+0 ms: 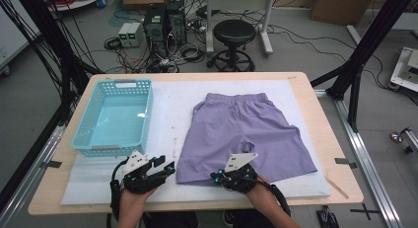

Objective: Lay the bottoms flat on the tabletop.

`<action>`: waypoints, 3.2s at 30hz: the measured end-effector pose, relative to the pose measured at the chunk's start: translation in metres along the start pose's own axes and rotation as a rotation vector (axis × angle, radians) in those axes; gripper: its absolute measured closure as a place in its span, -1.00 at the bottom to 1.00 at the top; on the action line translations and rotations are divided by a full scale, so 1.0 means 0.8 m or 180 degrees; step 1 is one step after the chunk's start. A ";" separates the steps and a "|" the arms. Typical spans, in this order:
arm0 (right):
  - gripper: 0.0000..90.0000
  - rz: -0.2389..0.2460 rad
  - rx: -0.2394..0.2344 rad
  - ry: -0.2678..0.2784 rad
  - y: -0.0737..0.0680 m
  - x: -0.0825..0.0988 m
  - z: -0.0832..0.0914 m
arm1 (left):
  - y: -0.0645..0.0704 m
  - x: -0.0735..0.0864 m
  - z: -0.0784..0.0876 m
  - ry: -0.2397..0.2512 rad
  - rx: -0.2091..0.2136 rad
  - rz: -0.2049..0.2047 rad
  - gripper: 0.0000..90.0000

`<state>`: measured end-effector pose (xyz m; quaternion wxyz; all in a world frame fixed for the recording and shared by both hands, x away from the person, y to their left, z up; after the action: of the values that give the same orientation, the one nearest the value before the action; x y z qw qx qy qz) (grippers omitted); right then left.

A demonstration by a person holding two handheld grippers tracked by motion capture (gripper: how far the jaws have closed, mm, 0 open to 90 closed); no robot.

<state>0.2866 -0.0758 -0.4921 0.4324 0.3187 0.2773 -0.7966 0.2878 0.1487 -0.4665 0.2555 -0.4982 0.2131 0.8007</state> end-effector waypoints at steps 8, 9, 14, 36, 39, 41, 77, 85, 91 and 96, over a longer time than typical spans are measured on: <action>1.00 -0.0053 0.0033 -0.0161 -0.003 0.011 0.021 | 0.008 0.005 -0.010 -0.0131 0.0060 -0.0022 0.19; 1.00 -0.0061 0.0022 -0.0218 -0.003 0.015 0.021 | 0.011 0.007 -0.012 -0.0163 0.0078 -0.0024 0.19; 0.77 -0.0065 -0.0087 -0.0133 -0.008 0.018 0.024 | 0.020 0.013 -0.028 -0.0340 0.0147 -0.0047 0.15; 1.00 -0.0294 0.0483 -0.0223 0.040 0.057 0.071 | 0.035 0.032 -0.035 -0.0718 0.0200 -0.0224 0.96; 1.00 -0.0360 0.0443 -0.0088 0.037 0.053 0.084 | 0.035 0.031 -0.031 -0.0707 0.0213 -0.0194 0.97; 1.00 -0.0407 0.0440 -0.0050 0.036 0.053 0.092 | 0.032 0.031 -0.028 -0.0719 0.0192 -0.0190 0.97; 0.40 -0.1410 0.1725 0.0371 0.143 0.129 0.232 | 0.026 0.019 -0.023 -0.0481 0.0016 -0.0067 0.16; 1.00 -0.1599 0.1772 -0.0099 0.162 0.183 0.237 | 0.033 0.038 -0.037 -0.0665 0.0016 -0.0268 0.55; 1.00 -0.1564 0.1627 -0.0186 0.144 0.190 0.244 | 0.037 0.041 -0.022 -0.0848 0.0147 -0.0277 0.97; 1.00 -0.1412 0.1547 -0.0235 0.115 0.206 0.258 | 0.046 0.047 0.000 -0.0983 0.0303 -0.0275 0.97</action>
<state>0.2409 -0.3518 -0.4981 0.1696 0.3153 0.1258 -0.9252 0.2507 0.1272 -0.4973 0.3427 -0.3652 0.1874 0.8450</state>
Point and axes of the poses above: each handheld gripper's, and its own axes: z roughly backward along the jaws, x roughly out of its underside, y roughly to its right, the point moved 7 cm from there along -z, roughly forward along the jaws, and after that the axes turned 8 degrees about -z, right-handed, at the moved point
